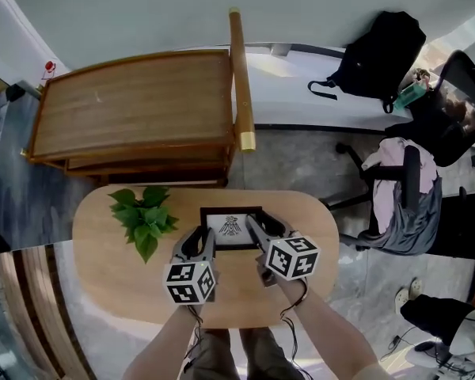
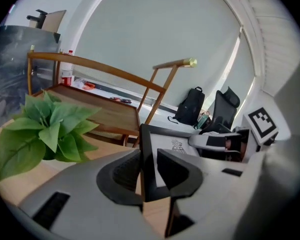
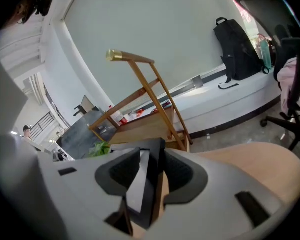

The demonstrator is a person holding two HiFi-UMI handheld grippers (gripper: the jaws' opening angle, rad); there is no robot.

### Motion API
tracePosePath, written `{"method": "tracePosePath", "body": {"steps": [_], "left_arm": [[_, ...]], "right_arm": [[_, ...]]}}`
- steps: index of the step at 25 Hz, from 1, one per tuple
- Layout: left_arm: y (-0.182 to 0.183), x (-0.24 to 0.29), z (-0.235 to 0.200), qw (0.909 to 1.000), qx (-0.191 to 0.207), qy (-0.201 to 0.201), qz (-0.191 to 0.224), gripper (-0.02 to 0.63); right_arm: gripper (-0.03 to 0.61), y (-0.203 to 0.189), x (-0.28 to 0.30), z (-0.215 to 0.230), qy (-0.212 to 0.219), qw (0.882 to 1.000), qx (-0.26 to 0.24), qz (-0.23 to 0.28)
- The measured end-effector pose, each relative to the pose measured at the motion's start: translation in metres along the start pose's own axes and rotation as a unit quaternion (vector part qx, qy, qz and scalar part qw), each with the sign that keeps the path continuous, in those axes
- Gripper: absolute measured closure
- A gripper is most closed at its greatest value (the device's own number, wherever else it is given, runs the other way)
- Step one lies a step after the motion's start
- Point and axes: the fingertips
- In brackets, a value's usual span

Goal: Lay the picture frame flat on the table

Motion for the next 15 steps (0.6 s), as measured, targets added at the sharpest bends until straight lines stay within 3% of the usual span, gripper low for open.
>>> {"method": "tracePosePath", "body": {"steps": [9,15], "left_arm": [[-0.044,0.050,-0.055,0.9995,-0.016,0.017,-0.021,0.527],[-0.058,0.065,-0.087,0.9983,-0.027,0.046,-0.021,0.526]], "right_arm": [[0.456,-0.047,0.075,0.032,-0.013,0.999,0.027,-0.016],[0.454,-0.059,0.110,0.031,-0.010,1.000,-0.005,-0.017]]}}
Point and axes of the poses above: the fingertips, and each gripper's own axes: x forward along the fingers, z to its right, y out of its top, and after that the axes turned 14 degrees about -y, right-handed
